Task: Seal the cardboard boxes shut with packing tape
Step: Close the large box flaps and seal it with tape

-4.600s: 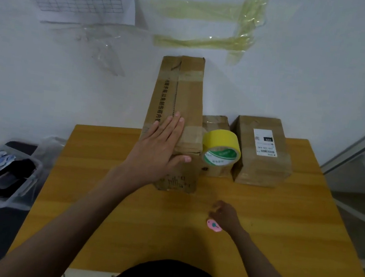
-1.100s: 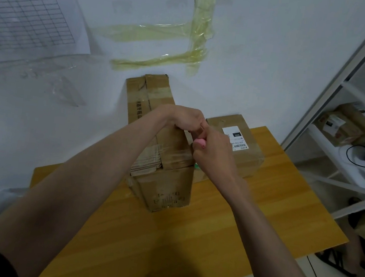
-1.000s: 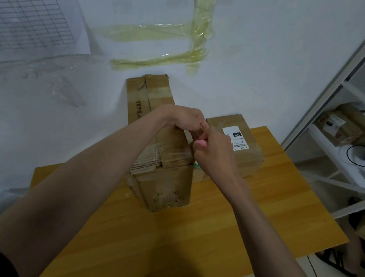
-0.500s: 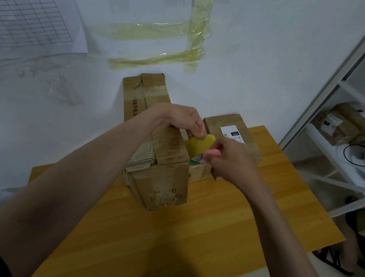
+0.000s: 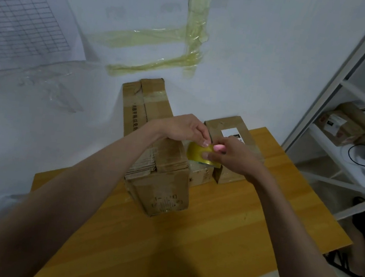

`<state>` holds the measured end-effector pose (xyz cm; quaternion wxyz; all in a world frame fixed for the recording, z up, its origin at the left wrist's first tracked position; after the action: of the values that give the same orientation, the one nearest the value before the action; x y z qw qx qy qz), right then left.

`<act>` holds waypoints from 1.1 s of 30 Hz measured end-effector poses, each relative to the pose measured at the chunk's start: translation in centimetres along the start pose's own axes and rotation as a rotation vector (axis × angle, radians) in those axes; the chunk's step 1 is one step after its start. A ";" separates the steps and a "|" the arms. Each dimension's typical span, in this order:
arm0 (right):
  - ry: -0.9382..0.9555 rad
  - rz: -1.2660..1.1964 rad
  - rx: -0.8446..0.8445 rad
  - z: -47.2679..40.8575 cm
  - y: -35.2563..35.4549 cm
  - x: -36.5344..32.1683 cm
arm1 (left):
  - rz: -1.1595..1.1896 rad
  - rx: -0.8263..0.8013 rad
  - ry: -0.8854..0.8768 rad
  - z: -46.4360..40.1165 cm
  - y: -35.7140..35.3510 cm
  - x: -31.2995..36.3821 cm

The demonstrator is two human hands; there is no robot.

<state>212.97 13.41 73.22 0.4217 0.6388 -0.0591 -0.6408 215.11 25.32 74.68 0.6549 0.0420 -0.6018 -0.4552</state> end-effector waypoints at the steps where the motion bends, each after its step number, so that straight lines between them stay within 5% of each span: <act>1: 0.005 -0.033 0.019 0.2 0.2 0.3 | 0.038 0.072 -0.033 0.2 0.4 0.2; 5: 0.007 -0.166 0.178 1.6 1.0 1.4 | 0.096 0.378 -0.059 1.3 3.1 -0.2; 12: 0.035 -0.391 0.331 2.8 0.5 3.6 | -0.068 0.455 0.018 2.0 1.9 1.4; 24: 0.019 -0.613 0.393 3.8 0.1 4.6 | -0.018 0.689 -0.029 3.2 0.3 4.0; 33: 0.020 -0.607 0.404 4.7 0.0 4.9 | -0.020 0.717 -0.013 3.1 -0.5 4.1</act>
<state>209.72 8.23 70.34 0.0781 0.7040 0.0117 -0.7058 211.75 23.94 78.29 0.5903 0.2721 -0.7269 -0.2216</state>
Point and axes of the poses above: each hand's wrist, its own z-axis away from the middle knuckle, its own y-axis out of the back of the hand, x = y × z, the point moved 9 cm from there along -z, towards the middle knuckle, and after that the axes turned 3 degrees about -y, right-handed, at the moved point
